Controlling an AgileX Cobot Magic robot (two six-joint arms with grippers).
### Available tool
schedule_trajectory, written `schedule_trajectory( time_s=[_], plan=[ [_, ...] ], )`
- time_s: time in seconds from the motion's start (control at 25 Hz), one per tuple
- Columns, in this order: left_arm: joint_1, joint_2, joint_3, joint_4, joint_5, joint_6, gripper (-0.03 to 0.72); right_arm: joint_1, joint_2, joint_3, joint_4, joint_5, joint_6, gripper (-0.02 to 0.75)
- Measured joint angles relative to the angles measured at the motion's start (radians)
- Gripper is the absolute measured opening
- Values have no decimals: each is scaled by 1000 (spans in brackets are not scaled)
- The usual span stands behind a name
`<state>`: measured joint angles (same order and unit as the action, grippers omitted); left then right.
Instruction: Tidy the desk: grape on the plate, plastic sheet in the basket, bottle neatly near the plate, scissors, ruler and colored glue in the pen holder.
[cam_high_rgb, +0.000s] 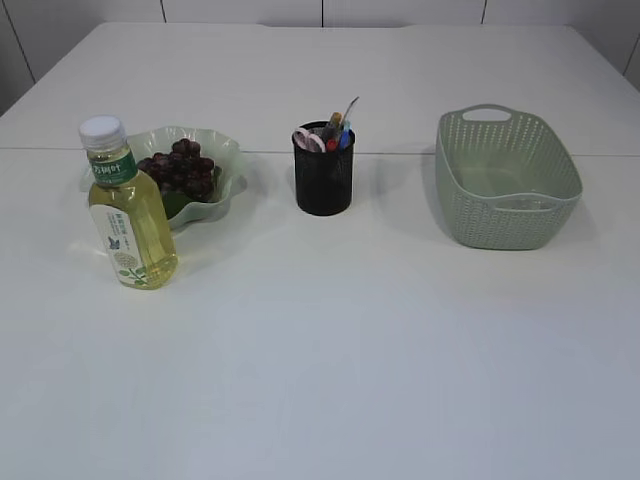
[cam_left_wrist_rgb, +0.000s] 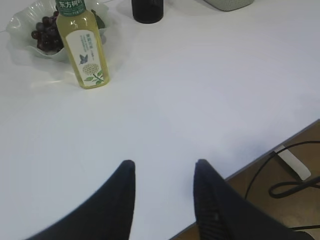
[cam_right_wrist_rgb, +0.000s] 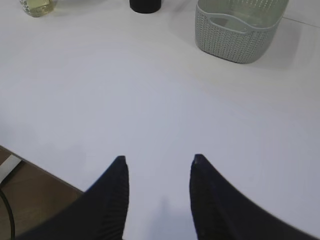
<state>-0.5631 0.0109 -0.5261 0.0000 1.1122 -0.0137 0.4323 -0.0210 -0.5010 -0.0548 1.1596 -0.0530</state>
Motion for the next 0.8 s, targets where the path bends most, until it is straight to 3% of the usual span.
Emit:
schedule_trajectory(
  time_s=[0.2,0.28,0.44,0.56,0.8],
  plan=[
    [49,0,0,0,-2,0,289,-49,0,0,0,0,0,332],
    [119,0,0,0,-2,0,289,-118,0,0,0,0,0,332],
    [328,0,0,-7,-2,-1,289,-295,0,0,0,-2,0,332],
    [451,0,0,-22,-2,-1,289,-352,0,0,0,-2,0,332],
    [474,0,0,-31,-2,-1,289,-362,0,0,0,-2,0,332]
  ],
)
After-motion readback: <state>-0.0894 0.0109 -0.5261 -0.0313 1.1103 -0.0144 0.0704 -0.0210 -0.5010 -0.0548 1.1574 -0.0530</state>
